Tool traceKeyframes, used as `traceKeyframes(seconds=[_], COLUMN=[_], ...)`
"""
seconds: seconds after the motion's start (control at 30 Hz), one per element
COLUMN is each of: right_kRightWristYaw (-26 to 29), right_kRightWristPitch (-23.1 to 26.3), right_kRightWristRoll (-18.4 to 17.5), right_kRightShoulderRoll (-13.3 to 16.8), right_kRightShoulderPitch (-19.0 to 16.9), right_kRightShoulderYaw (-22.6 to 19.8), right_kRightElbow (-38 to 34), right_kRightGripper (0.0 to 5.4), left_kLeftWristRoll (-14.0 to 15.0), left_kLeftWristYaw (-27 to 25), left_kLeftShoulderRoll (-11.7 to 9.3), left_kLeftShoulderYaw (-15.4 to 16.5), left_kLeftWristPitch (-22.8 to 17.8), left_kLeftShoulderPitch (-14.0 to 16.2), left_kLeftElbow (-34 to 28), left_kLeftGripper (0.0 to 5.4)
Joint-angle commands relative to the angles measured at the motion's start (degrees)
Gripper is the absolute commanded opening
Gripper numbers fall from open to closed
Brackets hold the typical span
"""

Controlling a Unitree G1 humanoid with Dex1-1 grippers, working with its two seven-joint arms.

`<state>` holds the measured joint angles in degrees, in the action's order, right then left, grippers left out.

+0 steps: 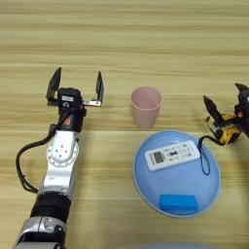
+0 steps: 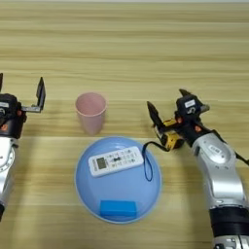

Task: Move the objects on the table

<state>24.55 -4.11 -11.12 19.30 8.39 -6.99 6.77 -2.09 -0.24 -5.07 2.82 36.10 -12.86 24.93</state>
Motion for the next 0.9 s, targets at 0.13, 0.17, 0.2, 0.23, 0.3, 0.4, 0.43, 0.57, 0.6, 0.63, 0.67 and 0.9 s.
traceKeyframes(seconds=[0.13,0.17,0.2,0.23,0.3,0.4,0.43,0.57,0.6,0.63,0.67,0.9], right_kRightWristYaw=[-5.82,-7.20,-8.56,-10.10,-13.13,-16.47,-16.92,-19.76,-20.31,-21.22,-22.15,-25.33], right_kRightWristPitch=[-6.78,-8.17,-9.79,-11.70,-15.93,-22.21,-23.63,-29.41,-30.36,-31.26,-32.05,-35.15], right_kRightWristRoll=[-0.23,0.05,0.60,1.01,2.78,5.41,5.37,8.22,8.60,9.13,9.67,12.24], right_kRightShoulderRoll=[-1.54,-1.74,-1.82,-2.02,-2.03,-2.02,-2.26,-1.74,-1.58,-1.35,-1.11,-1.03], right_kRightShoulderPitch=[4.30,5.22,6.08,7.12,8.71,10.27,10.74,11.81,12.09,12.39,12.68,13.98], right_kRightShoulderYaw=[-5.07,-5.83,-6.45,-7.25,-8.04,-8.10,-8.26,-7.52,-7.52,-7.60,-7.64,-6.39], right_kRightElbow=[5.10,7.41,9.78,12.89,18.28,24.90,26.98,33.87,34.98,36.03,36.96,39.90], right_kRightGripper=[5.40,5.40,5.40,5.40,5.40,5.40,5.40,5.40,5.40,5.40,5.40,5.40], left_kLeftWristRoll=[-0.48,-0.47,-0.47,-0.45,-0.38,-0.31,-0.29,-0.07,0.02,0.11,0.18,0.69], left_kLeftWristYaw=[0.16,0.17,0.17,0.14,0.07,-0.01,-0.02,-0.24,-0.35,-0.47,-0.57,-1.11], left_kLeftShoulderRoll=[0.04,0.04,0.04,0.01,-0.05,-0.12,-0.14,-0.35,-0.44,-0.53,-0.60,-1.13], left_kLeftShoulderYaw=[-0.14,-0.13,-0.13,-0.12,-0.08,-0.03,-0.01,0.12,0.17,0.21,0.24,0.73], left_kLeftWristPitch=[0.35,0.38,0.40,0.43,0.46,0.50,0.50,0.38,0.34,0.31,0.30,0.30], left_kLeftShoulderPitch=[-0.82,-0.83,-0.84,-0.83,-0.83,-0.80,-0.77,-0.51,-0.44,-0.39,-0.33,-0.26], left_kLeftElbow=[0.64,0.68,0.71,0.74,0.79,0.82,0.80,0.46,0.36,0.30,0.25,0.39], left_kLeftGripper=[5.40,5.40,5.40,5.40,5.40,5.40,5.40,5.40,5.40,5.40,5.40,5.40])
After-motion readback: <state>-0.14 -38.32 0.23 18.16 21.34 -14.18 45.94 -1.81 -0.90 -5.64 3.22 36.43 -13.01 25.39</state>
